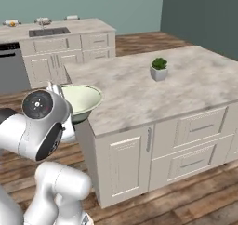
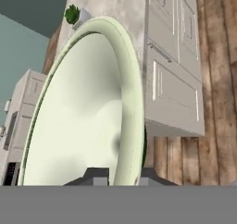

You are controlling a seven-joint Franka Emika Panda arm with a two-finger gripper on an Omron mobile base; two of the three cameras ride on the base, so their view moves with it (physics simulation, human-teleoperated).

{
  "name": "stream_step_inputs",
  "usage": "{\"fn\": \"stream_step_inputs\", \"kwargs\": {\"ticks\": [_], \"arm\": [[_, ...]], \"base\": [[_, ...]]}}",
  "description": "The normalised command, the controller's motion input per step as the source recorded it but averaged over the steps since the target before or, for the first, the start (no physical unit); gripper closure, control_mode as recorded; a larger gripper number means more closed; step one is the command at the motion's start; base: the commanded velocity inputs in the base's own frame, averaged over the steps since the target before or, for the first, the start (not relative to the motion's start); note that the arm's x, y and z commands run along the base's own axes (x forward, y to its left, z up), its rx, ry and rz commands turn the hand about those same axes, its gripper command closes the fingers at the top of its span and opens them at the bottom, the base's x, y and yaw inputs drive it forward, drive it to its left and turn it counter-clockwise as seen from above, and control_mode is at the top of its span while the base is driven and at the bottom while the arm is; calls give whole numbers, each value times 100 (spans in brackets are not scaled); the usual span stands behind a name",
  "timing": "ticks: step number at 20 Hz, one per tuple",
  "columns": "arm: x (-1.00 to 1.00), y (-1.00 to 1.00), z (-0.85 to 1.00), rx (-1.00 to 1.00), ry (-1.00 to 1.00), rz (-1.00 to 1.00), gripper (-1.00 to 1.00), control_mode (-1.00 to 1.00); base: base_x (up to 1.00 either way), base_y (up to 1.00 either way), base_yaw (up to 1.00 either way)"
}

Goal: Take the smaller bowl and place it next to the appetizer plate on the dining counter , and place the larger bowl next to the plate with cooked food.

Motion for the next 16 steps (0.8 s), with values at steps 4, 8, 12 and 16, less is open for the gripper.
{"fn": "stream_step_inputs", "kwargs": {"ticks": [4,8,12,16], "arm": [[0,0,0,0,0,0,100,100],[0,0,0,0,0,0,100,100],[0,0,0,0,0,0,100,100],[0,0,0,0,0,0,100,100]], "base": [[89,89,6],[75,94,2],[35,100,0],[32,100,0]]}}
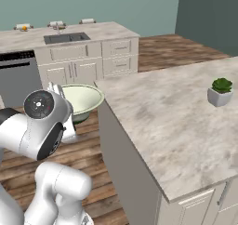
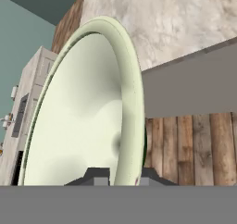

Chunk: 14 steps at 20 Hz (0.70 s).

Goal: Take the smaller bowl and place it next to the appetizer plate on the dining counter , and place the larger bowl next to the plate with cooked food.

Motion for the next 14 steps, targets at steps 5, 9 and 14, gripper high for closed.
{"fn": "stream_step_inputs", "kwargs": {"ticks": [5,9,14], "arm": [[0,0,0,0,0,0,100,100],[0,0,0,0,0,0,100,100],[0,0,0,0,0,0,100,100]], "base": [[85,100,0],[100,98,-3],[100,100,-13]]}}
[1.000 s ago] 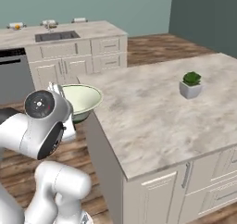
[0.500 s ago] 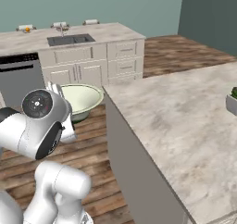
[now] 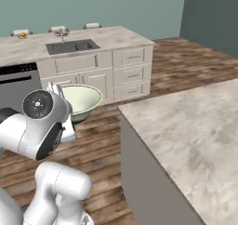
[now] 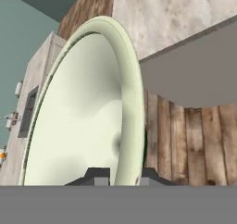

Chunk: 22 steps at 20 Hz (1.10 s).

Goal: Take the smaller bowl and place it next to the appetizer plate on the dining counter , and place the larger bowl next to the plate with cooked food.

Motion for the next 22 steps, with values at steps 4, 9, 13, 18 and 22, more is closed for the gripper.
{"fn": "stream_step_inputs", "kwargs": {"ticks": [4,9,13,18,22], "arm": [[0,0,0,0,0,0,100,100],[0,0,0,0,0,0,100,100],[0,0,0,0,0,0,100,100],[0,0,0,0,0,0,100,100],[0,0,0,0,0,0,100,100]], "base": [[100,99,-21],[100,99,-31],[100,100,-42],[100,100,-42],[100,99,-42]]}}
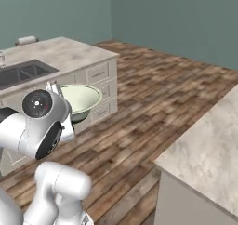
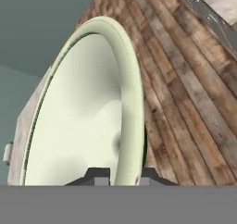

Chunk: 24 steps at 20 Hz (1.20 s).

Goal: Take the smaller bowl and place it next to the appetizer plate on the dining counter , and place the larger bowl next to the plate with cooked food.

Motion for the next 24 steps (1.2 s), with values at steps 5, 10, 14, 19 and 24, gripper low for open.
{"fn": "stream_step_inputs", "kwargs": {"ticks": [5,10,14,19,24], "arm": [[0,0,0,0,0,0,100,100],[0,0,0,0,0,0,100,100],[0,0,0,0,0,0,100,100],[0,0,0,0,0,0,100,100],[0,0,0,0,0,0,100,100]], "base": [[100,73,-36],[100,42,-38],[100,12,-39],[100,0,-15],[100,0,-8]]}}
